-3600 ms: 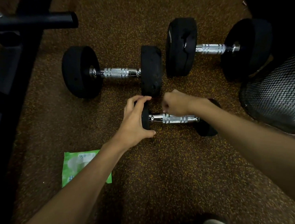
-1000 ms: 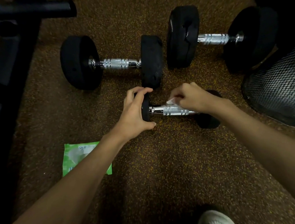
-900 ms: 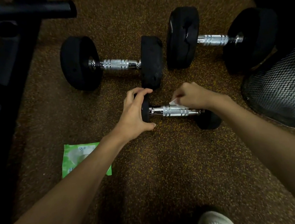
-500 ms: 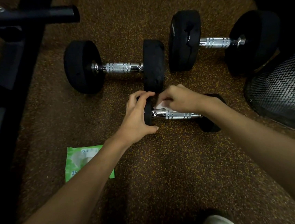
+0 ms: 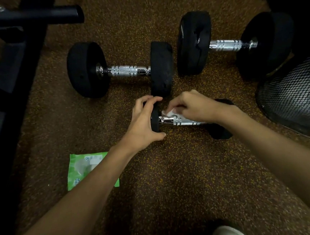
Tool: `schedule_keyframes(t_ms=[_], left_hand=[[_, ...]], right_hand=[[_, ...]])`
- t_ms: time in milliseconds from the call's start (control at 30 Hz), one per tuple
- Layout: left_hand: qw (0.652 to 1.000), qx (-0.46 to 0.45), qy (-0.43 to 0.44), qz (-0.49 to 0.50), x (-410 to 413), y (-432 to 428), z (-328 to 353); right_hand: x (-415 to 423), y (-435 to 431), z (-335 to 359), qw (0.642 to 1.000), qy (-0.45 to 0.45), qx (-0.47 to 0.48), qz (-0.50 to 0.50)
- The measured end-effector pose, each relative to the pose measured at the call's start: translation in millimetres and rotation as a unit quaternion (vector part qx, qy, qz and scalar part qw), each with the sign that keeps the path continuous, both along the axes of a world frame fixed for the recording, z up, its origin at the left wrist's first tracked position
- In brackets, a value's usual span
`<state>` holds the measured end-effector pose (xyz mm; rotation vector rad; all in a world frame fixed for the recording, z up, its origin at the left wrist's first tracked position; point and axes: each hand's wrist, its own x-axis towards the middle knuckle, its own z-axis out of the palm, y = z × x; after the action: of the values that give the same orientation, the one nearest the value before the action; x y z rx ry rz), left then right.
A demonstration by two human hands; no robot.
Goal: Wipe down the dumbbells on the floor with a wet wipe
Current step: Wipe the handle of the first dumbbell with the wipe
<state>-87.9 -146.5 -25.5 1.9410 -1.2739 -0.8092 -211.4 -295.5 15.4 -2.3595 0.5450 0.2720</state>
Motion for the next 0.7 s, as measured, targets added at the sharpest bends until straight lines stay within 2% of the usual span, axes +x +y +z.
schedule_keyframes(t_ms=[233,467,600,700], left_hand=[[1.0,0.007,0.0,0.001,0,-1,0],[1.0,0.001,-0.004,0.0,0,0,-1],[1.0,0.003,0.002,0.0,0,0,-1],[1.0,0.003,0.0,0.001,0,-1,-1]], right_hand=[[7,-9,2,0.998,0.058,0.032,-0.015],[-6,11,-3,1.0,-0.017,0.009,-0.006],[-27,-2,2,0.996,0.0,0.042,-0.073],[-14,-6,0,0.996,0.026,0.026,-0.082]])
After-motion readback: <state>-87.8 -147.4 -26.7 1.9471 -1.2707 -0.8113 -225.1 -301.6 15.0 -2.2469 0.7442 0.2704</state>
